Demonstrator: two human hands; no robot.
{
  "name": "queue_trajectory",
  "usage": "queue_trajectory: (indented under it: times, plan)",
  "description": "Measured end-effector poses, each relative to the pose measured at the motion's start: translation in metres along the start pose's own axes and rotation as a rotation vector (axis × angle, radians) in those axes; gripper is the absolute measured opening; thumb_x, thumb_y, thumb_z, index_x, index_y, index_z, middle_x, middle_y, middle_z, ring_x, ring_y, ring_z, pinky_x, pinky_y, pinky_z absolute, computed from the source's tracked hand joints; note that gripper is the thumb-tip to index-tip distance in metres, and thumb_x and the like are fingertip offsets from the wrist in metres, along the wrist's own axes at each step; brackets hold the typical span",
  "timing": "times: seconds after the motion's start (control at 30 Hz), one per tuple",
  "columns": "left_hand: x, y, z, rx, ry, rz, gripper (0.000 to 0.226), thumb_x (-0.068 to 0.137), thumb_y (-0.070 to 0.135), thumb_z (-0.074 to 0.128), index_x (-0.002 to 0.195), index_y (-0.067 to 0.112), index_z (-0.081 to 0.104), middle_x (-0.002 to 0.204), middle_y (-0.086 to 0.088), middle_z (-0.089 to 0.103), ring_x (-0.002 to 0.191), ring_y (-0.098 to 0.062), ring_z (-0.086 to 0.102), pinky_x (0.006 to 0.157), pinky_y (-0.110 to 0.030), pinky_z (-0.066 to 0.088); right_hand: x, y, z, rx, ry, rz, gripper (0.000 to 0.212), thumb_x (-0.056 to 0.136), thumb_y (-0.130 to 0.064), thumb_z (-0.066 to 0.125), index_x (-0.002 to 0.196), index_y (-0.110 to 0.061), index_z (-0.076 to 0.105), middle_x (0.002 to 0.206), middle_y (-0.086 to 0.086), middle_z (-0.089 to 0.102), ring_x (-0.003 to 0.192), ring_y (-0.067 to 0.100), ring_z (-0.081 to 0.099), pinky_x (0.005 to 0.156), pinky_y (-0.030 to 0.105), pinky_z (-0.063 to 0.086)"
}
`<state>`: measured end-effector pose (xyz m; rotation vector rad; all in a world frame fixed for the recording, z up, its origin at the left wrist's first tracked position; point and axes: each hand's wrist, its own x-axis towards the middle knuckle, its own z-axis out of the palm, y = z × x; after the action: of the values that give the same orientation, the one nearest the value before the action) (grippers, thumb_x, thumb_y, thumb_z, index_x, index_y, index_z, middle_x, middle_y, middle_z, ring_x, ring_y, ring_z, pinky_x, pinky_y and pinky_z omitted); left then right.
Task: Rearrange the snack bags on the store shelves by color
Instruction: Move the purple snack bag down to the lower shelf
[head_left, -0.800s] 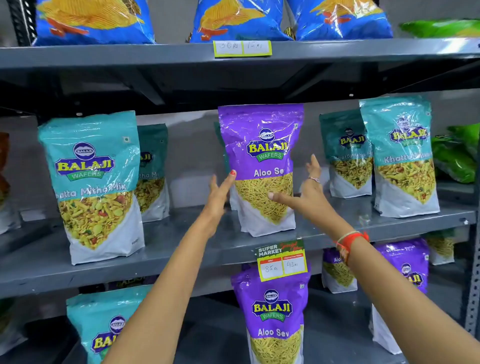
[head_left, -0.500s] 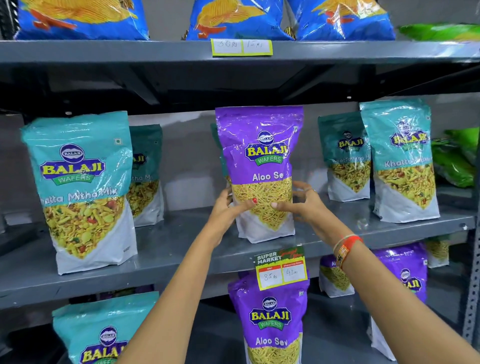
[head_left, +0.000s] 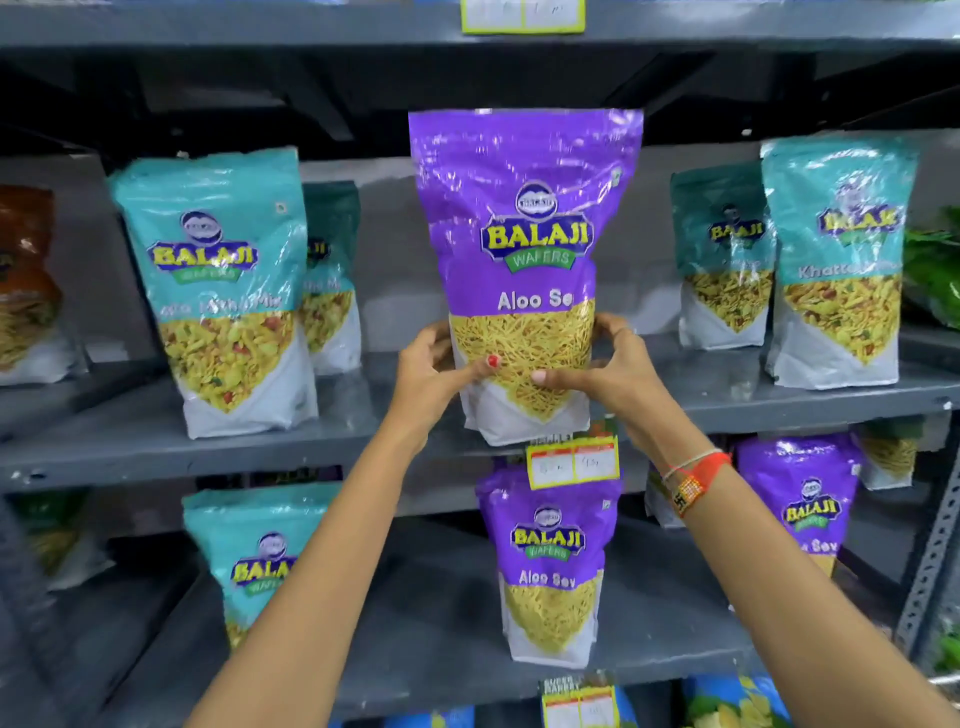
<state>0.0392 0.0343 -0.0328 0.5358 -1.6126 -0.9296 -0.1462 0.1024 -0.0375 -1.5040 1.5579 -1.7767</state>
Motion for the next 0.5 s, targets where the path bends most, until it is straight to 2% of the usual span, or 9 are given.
queue_trajectory:
  times: [0.07,0.17,0.23,0.3,0.33,0.43,0.5]
  plan:
    - [-0.02,0.007,-0.012,0.021,0.003,0.031,0.047,0.065,0.006,0.077,0.104,0.018,0.054,0.101,0.002,0.064,0.094,-0.008,0.061,0.075,-0.015,0.053,-0.021,-0.006,0.007,-0.004,0.004,-0.03,0.108,0.016,-0.061,0.086,0.113,-0.034,0.049,0.122,0.002,0.057,0.107,0.025,0.062,0.092,0.052,0.052]
    - [-0.051,0.013,-0.029,0.024,0.009,0.056,0.051,0.054,0.023,0.083,0.097,0.026,0.055,0.099,0.004,0.065,0.09,-0.006,0.063,0.076,-0.017,0.052,-0.054,-0.016,0.017,-0.029,-0.002,-0.081,0.105,0.024,-0.053,0.088,0.118,-0.029,0.049,0.123,0.003,0.055,0.11,0.021,0.059,0.094,0.051,0.051]
    - [-0.074,0.01,-0.04,0.011,0.05,0.055,0.061,0.044,0.04,0.086,0.095,0.03,0.055,0.1,0.002,0.065,0.092,-0.01,0.062,0.082,-0.027,0.052,-0.074,-0.017,0.025,-0.035,0.002,-0.133,0.102,0.035,-0.041,0.09,0.124,-0.021,0.047,0.125,0.004,0.052,0.114,0.016,0.054,0.099,0.043,0.047]
    - [-0.096,0.001,-0.048,-0.001,0.101,0.052,0.064,0.045,0.047,0.084,0.098,0.027,0.055,0.101,-0.002,0.064,0.097,-0.019,0.06,0.089,-0.04,0.049,-0.091,-0.013,0.035,-0.046,-0.008,-0.183,0.097,0.042,-0.031,0.091,0.127,-0.017,0.045,0.125,0.003,0.049,0.116,0.014,0.049,0.099,0.034,0.043]
    - [-0.107,-0.006,-0.052,-0.001,0.124,0.044,0.064,0.046,0.047,0.083,0.098,0.026,0.054,0.1,-0.002,0.064,0.096,-0.019,0.06,0.088,-0.039,0.049,-0.098,-0.009,0.041,-0.06,-0.012,-0.195,0.096,0.043,-0.03,0.091,0.126,-0.018,0.045,0.123,0.002,0.049,0.115,0.014,0.048,0.097,0.032,0.042]
    - [-0.135,-0.032,-0.065,-0.012,0.187,-0.01,0.065,0.045,0.048,0.083,0.097,0.024,0.052,0.091,0.007,0.066,0.085,-0.003,0.062,0.076,-0.021,0.052,-0.118,0.016,0.065,-0.073,-0.026,-0.202,0.094,0.04,-0.035,0.089,0.122,-0.017,0.047,0.117,0.0,0.049,0.109,0.014,0.048,0.092,0.032,0.044]
    - [-0.152,-0.057,-0.076,-0.036,0.214,-0.094,0.068,0.04,0.047,0.085,0.095,0.024,0.052,0.082,0.012,0.071,0.079,0.002,0.063,0.072,-0.017,0.052,-0.131,0.041,0.085,-0.054,-0.041,-0.17,0.094,0.039,-0.037,0.087,0.122,-0.02,0.046,0.115,-0.003,0.048,0.108,0.015,0.049,0.091,0.036,0.047]
